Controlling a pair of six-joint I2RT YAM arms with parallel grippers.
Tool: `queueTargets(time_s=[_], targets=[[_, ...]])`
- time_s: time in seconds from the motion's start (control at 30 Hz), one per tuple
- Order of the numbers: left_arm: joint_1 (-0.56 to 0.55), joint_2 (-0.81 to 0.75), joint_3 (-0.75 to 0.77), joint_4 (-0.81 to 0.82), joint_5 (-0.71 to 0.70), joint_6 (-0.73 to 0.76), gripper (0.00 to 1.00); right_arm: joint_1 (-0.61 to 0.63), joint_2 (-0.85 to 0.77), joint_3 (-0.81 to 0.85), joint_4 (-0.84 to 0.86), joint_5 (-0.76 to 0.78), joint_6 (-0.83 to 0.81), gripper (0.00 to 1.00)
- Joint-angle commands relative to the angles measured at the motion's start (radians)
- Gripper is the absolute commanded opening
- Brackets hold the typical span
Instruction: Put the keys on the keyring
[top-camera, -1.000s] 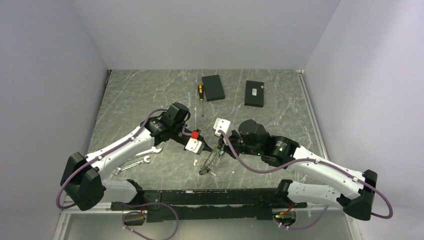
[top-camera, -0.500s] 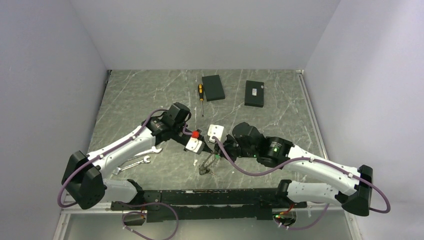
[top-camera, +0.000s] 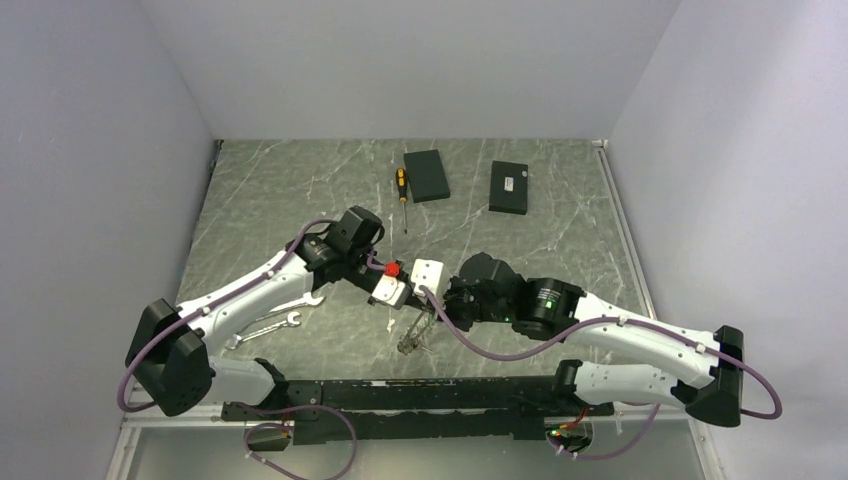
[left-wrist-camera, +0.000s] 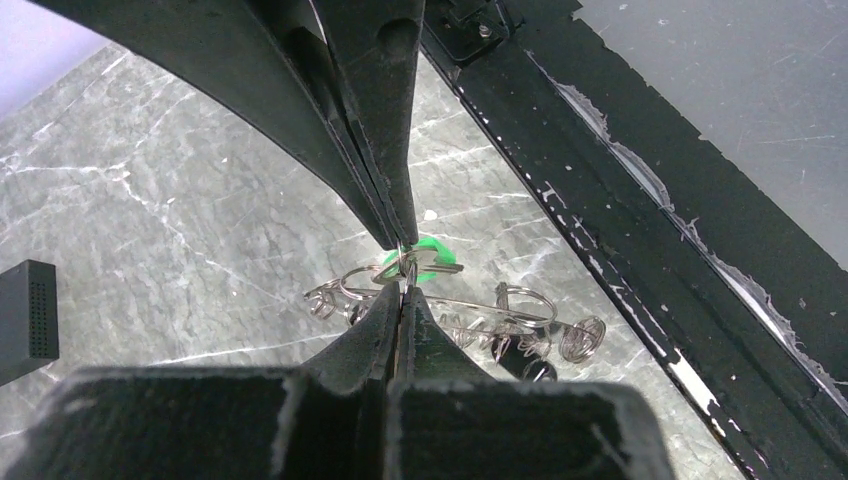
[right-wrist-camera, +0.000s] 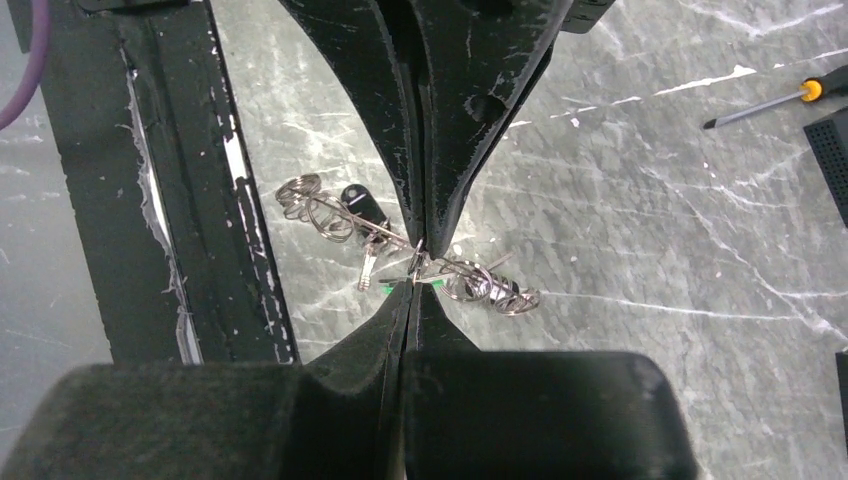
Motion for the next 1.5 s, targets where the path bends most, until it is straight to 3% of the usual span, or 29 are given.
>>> queueTargets(time_s=[0.0,1.1,1.47], targets=[[-0.001,-0.007,0.052,0.027,0.058,-0.002,0.00,0.023,-0.009,0.030,-0.008,0.041,-0.015,0.00],[0.089,-0.017,0.046,0.270,0.215,-0.252,0.00,0.122,-0.037,-0.062,0.110,0.337,-0.011,0.00],[0.095,-0.037,0.034,0.347,0.242,-0.322,0.00,0.127,-0.018,-0.080,0.156,0.365,0.036,0.00]])
